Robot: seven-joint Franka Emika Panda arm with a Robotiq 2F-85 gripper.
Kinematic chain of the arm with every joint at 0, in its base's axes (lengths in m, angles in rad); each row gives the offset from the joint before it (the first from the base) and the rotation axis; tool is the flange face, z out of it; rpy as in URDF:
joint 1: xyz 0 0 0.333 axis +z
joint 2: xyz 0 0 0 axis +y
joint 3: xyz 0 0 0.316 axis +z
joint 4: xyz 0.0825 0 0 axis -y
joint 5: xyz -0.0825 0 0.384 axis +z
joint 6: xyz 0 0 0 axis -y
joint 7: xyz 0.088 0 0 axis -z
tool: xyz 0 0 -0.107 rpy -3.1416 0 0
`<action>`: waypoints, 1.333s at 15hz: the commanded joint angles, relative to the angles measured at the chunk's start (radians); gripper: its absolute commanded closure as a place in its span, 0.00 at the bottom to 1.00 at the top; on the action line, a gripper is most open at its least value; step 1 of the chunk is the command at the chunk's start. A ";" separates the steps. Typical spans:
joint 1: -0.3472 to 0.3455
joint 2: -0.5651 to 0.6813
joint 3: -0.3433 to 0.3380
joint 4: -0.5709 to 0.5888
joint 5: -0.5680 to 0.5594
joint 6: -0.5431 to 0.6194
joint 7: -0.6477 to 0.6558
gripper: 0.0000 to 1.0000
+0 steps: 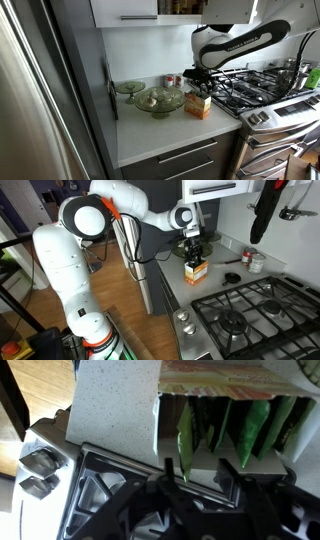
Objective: Put the tea bag in the box
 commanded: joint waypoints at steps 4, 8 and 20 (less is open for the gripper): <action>0.009 -0.115 -0.006 -0.017 0.007 -0.088 0.052 0.01; 0.004 -0.210 0.009 -0.043 0.042 -0.160 0.075 0.00; -0.014 -0.341 0.053 -0.091 0.152 -0.172 0.103 0.00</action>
